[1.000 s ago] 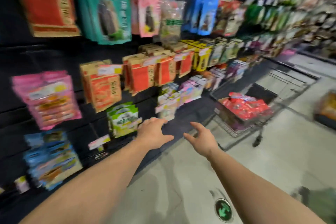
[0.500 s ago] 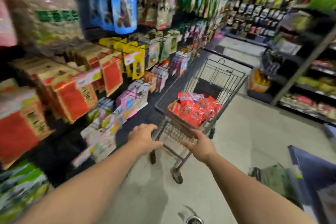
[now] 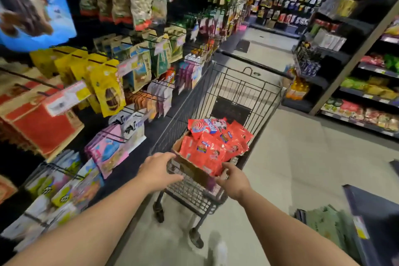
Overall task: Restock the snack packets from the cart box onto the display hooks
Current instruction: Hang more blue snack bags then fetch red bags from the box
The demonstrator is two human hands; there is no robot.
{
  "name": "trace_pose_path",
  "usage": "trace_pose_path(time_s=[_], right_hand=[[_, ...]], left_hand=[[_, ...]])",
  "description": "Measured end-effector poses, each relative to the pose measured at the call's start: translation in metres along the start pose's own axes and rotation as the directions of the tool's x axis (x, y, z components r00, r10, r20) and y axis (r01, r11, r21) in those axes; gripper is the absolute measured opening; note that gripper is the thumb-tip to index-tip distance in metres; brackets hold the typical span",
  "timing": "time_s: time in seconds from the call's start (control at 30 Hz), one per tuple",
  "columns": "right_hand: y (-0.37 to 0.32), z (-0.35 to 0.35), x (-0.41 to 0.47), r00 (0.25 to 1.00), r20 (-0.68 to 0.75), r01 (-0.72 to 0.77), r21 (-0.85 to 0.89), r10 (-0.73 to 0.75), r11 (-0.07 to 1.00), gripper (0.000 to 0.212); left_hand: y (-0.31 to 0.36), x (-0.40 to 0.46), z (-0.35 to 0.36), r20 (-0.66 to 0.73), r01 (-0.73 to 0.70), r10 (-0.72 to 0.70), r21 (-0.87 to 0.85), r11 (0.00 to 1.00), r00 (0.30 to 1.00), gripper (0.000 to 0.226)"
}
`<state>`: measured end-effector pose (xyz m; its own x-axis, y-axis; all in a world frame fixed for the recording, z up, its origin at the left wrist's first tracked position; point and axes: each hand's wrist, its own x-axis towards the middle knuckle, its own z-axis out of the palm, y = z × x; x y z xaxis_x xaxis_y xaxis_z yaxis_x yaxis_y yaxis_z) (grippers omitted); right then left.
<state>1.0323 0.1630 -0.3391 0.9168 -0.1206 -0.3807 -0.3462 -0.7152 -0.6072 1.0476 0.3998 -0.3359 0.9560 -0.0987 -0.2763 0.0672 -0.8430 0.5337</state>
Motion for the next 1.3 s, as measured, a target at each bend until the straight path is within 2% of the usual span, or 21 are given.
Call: trace_pose_path(time_s=[0.17, 0.37, 0.5, 0.67, 0.77, 0.83, 1.03, 1.2, 1.3], right_hand=[[0.019, -0.016, 0.143, 0.989, 0.150, 0.016, -0.011, -0.015, 1.000, 0.059], [0.049, -0.049, 0.291, 0.953, 0.290, -0.078, -0.056, 0.091, 0.995, 0.058], [0.053, -0.060, 0.370, 0.969, 0.218, -0.104, -0.084, 0.120, 0.991, 0.056], [0.048, -0.052, 0.444, 0.997, 0.060, -0.042, -0.015, 0.043, 0.999, 0.046], [0.047, -0.039, 0.483, 0.999, 0.003, -0.050, 0.027, 0.050, 0.998, 0.054], [0.049, -0.030, 0.504, 0.995, -0.041, -0.090, 0.043, 0.092, 0.995, 0.068], [0.071, -0.006, 0.543, 0.944, -0.032, -0.319, 0.176, 0.329, 0.931, 0.110], [0.088, 0.000, 0.558, 0.920, -0.016, -0.378, 0.220, 0.391, 0.899, 0.111], [0.094, 0.002, 0.566, 0.891, 0.103, -0.453, 0.274, 0.442, 0.848, 0.111]], left_hand=[[0.013, 0.108, 0.030, 0.006, 0.130, -0.130, -0.063, 0.990, 0.992, 0.077], [0.048, 0.218, 0.079, 0.119, 0.287, -0.274, -0.104, 0.952, 0.954, 0.076], [0.053, 0.269, 0.094, 0.148, 0.369, -0.350, -0.133, 0.920, 0.925, 0.079], [0.049, 0.312, 0.104, 0.140, 0.421, -0.402, -0.148, 0.895, 0.905, 0.074], [0.047, 0.330, 0.114, 0.161, 0.460, -0.437, -0.156, 0.874, 0.885, 0.077], [0.045, 0.338, 0.122, 0.168, 0.471, -0.447, -0.156, 0.868, 0.879, 0.077], [0.031, 0.352, 0.140, 0.218, 0.526, -0.486, -0.193, 0.828, 0.846, 0.076], [0.027, 0.368, 0.147, 0.224, 0.581, -0.536, -0.298, 0.758, 0.814, 0.066], [0.034, 0.380, 0.152, 0.209, 0.585, -0.554, -0.420, 0.694, 0.806, 0.062]])
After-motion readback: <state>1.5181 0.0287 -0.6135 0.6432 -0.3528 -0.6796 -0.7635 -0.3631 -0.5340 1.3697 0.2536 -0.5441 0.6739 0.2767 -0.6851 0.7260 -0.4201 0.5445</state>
